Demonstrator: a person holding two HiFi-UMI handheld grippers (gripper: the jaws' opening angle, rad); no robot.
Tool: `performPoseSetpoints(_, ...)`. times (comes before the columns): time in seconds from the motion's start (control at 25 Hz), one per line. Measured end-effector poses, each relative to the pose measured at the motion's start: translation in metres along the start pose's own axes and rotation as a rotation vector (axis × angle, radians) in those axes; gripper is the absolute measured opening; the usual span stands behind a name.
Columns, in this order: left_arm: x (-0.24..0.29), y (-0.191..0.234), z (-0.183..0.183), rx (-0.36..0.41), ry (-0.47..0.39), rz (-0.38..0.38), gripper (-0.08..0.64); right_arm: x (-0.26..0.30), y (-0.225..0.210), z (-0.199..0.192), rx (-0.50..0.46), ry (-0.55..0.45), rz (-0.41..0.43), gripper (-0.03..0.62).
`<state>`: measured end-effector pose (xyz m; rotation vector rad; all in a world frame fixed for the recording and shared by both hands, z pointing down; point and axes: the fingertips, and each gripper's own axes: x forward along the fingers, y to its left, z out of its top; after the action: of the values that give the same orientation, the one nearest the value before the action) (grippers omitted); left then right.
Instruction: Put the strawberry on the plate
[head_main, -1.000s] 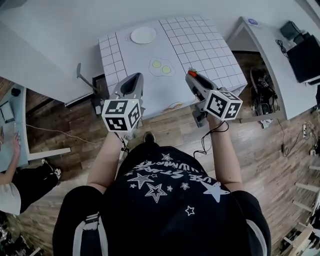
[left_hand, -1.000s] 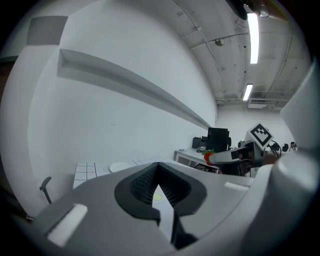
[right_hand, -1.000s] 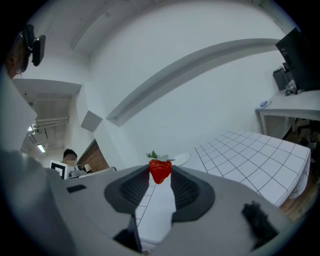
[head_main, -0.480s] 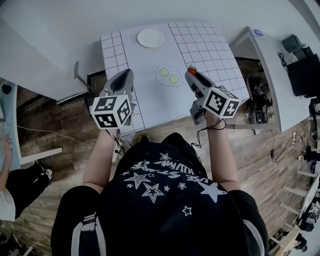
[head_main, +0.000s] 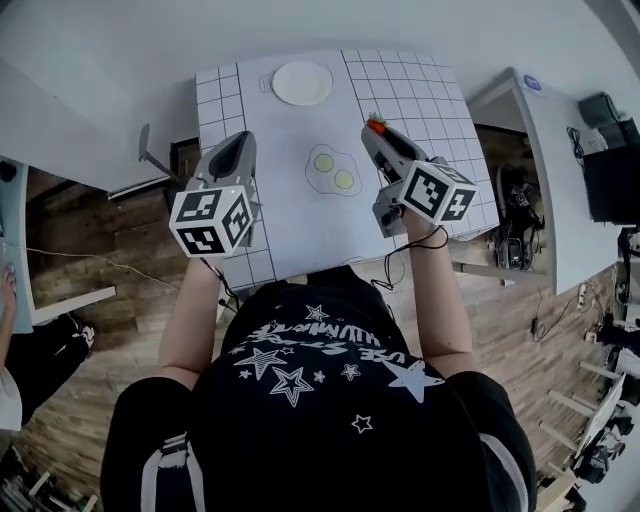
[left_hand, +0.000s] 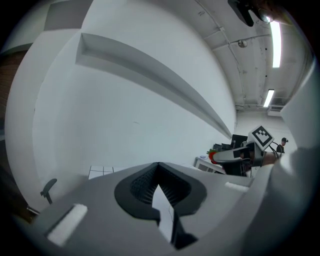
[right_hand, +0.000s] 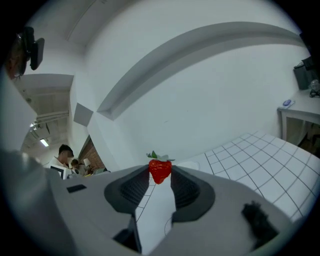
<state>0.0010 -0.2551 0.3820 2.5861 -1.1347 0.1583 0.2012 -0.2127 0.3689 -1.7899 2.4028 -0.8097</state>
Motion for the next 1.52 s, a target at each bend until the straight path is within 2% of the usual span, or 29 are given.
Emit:
performPoseSetpoints(0.2, 0.041, 0.011, 0.023, 0.009, -0.009, 0.061, 0.008, 0.060, -0.024, 0.029, -0.026, 0.047, 0.071, 0.141)
performPoseSetpoints(0.4, 0.079, 0.027, 0.029, 0.018, 0.019, 0.132, 0.009, 0.123, -0.035, 0.038, -0.046, 0.116, 0.155, 0.141)
performPoseSetpoints(0.64, 0.117, 0.047, 0.013, -0.015, 0.071, 0.194, 0.009, 0.189, -0.054, 0.015, -0.083, 0.221, 0.215, 0.141)
performPoseSetpoints(0.84, 0.142, 0.064, -0.006, -0.027, 0.117, 0.225, 0.009, 0.235, -0.072, -0.017, -0.134, 0.302, 0.221, 0.141)
performPoseSetpoints(1.0, 0.155, 0.073, -0.019, -0.030, 0.147, 0.230, 0.009, 0.259, -0.085, -0.039, -0.130, 0.347, 0.217, 0.141)
performPoseSetpoints(1.24, 0.159, 0.081, -0.038, -0.060, 0.173, 0.247, 0.009, 0.275, -0.098, -0.060, -0.146, 0.399, 0.200, 0.143)
performPoseSetpoints(1.52, 0.152, 0.084, -0.041, -0.075, 0.169, 0.260, 0.009, 0.285, -0.103, -0.072, -0.142, 0.440, 0.173, 0.143)
